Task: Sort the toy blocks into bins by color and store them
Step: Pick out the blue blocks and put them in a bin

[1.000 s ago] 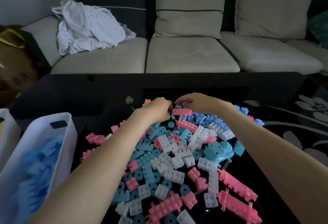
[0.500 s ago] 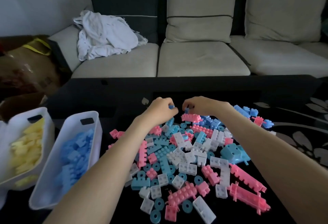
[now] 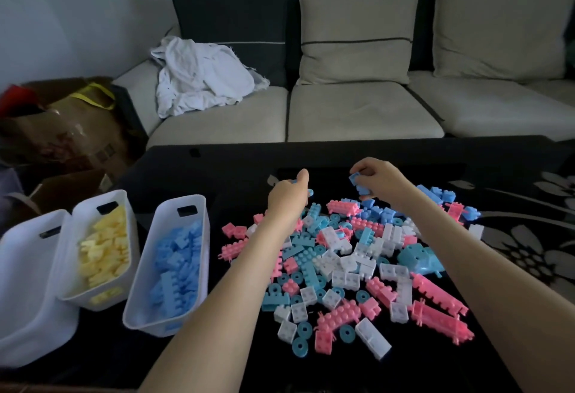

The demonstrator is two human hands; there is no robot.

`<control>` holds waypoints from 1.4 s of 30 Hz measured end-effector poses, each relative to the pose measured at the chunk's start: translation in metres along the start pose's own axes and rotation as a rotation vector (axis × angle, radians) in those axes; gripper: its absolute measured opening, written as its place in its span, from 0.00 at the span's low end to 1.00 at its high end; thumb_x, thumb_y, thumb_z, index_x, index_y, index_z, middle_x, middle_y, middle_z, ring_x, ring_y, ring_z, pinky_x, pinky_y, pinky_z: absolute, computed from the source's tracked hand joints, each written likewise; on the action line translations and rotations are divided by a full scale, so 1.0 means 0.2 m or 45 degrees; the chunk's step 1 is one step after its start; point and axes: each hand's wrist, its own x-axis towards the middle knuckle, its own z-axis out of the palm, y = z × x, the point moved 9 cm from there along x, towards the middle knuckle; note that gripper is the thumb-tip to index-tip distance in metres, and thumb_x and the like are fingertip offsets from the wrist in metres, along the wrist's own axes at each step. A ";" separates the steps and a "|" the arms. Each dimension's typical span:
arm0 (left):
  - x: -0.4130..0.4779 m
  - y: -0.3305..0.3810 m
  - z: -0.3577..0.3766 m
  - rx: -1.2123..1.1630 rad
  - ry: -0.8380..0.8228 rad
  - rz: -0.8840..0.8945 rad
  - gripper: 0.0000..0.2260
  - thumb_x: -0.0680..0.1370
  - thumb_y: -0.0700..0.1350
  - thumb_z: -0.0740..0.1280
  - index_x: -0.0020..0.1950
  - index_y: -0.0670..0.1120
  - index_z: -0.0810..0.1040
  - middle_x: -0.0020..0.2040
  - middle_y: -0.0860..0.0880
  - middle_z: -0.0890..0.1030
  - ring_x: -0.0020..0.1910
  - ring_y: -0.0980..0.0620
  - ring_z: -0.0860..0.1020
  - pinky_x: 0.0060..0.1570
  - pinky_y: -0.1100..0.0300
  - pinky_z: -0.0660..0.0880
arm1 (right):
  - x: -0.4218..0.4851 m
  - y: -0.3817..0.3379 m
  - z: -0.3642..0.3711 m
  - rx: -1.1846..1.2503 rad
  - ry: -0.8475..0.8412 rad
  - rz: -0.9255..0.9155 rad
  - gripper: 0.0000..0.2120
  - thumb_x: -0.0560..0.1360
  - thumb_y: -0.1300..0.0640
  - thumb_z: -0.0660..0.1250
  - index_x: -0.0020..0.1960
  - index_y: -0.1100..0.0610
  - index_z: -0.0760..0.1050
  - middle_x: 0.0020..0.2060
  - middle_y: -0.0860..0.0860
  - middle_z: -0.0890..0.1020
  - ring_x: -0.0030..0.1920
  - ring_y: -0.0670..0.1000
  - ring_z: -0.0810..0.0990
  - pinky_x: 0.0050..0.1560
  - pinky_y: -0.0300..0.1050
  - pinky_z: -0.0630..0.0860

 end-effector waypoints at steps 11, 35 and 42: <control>-0.25 0.08 -0.70 1.375 0.120 0.141 0.17 0.79 0.53 0.63 0.56 0.40 0.74 0.50 0.42 0.80 0.48 0.44 0.78 0.41 0.56 0.69 | -0.35 -0.64 0.58 0.014 -0.428 -0.256 0.09 0.77 0.58 0.64 0.56 0.53 0.75 0.48 0.49 0.78 0.47 0.47 0.80 0.41 0.38 0.78; -0.30 -0.32 -0.93 1.476 0.215 0.200 0.43 0.76 0.56 0.66 0.74 0.57 0.32 0.67 0.42 0.68 0.54 0.47 0.75 0.46 0.56 0.76 | -0.45 -0.67 0.92 -0.551 -0.567 -0.407 0.24 0.78 0.53 0.62 0.73 0.48 0.61 0.67 0.54 0.72 0.50 0.47 0.79 0.46 0.38 0.72; -0.31 -0.08 -0.70 1.692 0.159 0.333 0.29 0.79 0.60 0.57 0.75 0.48 0.56 0.71 0.43 0.64 0.67 0.43 0.66 0.58 0.50 0.70 | -0.23 -0.15 0.21 -0.997 -0.303 -0.038 0.20 0.79 0.63 0.56 0.71 0.57 0.65 0.64 0.58 0.74 0.57 0.56 0.77 0.55 0.45 0.73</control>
